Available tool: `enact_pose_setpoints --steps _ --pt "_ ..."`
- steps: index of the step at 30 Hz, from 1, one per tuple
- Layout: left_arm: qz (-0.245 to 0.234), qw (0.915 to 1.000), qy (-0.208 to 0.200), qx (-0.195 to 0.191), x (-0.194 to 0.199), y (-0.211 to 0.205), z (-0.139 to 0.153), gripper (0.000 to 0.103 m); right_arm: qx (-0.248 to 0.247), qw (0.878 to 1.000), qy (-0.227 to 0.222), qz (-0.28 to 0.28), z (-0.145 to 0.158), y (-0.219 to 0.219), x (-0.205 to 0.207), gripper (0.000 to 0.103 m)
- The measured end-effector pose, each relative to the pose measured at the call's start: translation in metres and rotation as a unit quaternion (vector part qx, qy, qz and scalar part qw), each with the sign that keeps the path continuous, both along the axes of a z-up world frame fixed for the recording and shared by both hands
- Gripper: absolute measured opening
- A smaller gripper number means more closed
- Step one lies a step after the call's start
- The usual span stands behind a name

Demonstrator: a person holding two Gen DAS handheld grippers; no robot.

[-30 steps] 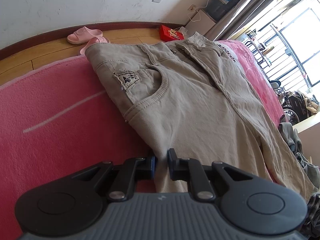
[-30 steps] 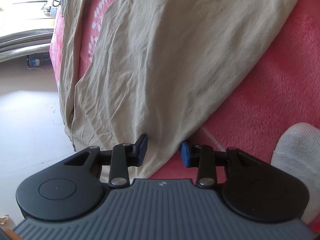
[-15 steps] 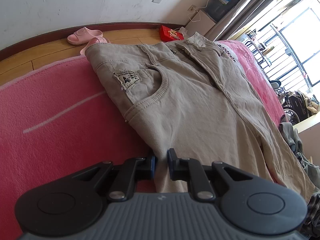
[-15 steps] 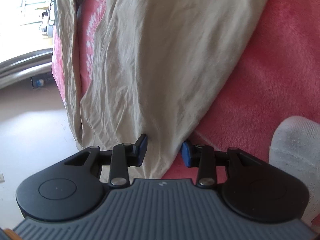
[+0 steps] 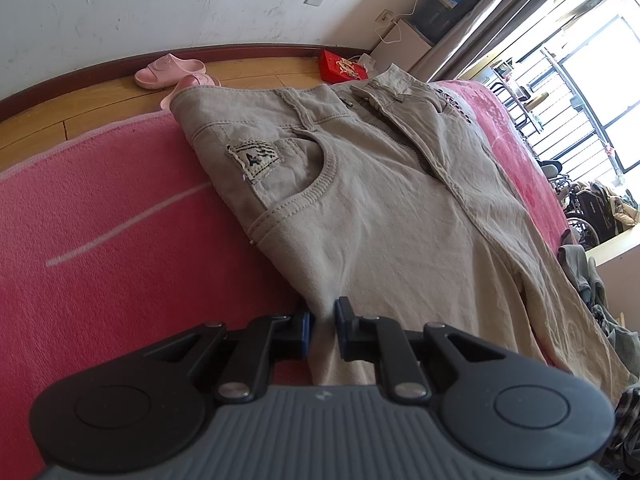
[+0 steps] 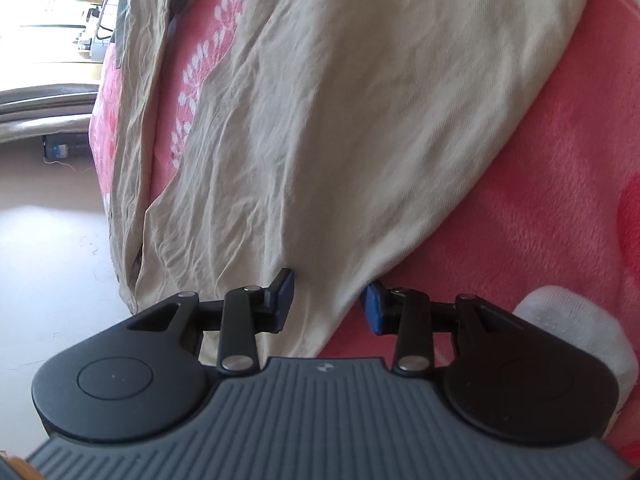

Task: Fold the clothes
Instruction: 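Hold the trouser leg ends closed in both grippers, then lift the held leg ends with both grippers and fold them over toward the waistband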

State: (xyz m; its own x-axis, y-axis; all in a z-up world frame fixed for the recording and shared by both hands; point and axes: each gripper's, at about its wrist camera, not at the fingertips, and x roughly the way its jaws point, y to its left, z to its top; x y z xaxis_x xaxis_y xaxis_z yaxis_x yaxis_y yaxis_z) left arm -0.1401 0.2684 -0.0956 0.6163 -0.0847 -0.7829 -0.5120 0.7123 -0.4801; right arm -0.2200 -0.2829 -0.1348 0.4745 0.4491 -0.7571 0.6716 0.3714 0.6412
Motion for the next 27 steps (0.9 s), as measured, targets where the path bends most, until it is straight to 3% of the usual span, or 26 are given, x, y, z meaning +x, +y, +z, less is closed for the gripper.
enact_pose_setpoints --steps 8,12,17,23,27 --pt "0.0 0.9995 -0.013 0.027 -0.001 -0.007 0.005 0.009 -0.02 1.0 -0.016 -0.004 -0.002 0.001 0.0 0.035" --pt "0.001 0.9978 -0.031 0.058 -0.003 -0.014 0.013 0.006 -0.044 0.998 -0.034 0.0 -0.002 0.001 0.0 0.008" --pt "-0.016 0.995 -0.06 0.078 0.001 -0.017 0.034 0.005 -0.079 0.992 -0.1 0.02 0.019 0.0 0.015 0.002" --pt "-0.067 0.9935 -0.032 0.087 0.038 -0.016 0.057 0.005 -0.129 0.981 -0.12 0.086 0.047 0.004 0.06 0.002" --pt "-0.134 0.9811 -0.007 0.14 0.073 -0.031 0.076 0.005 -0.159 0.973 -0.111 0.127 0.061 0.007 0.089 0.002"
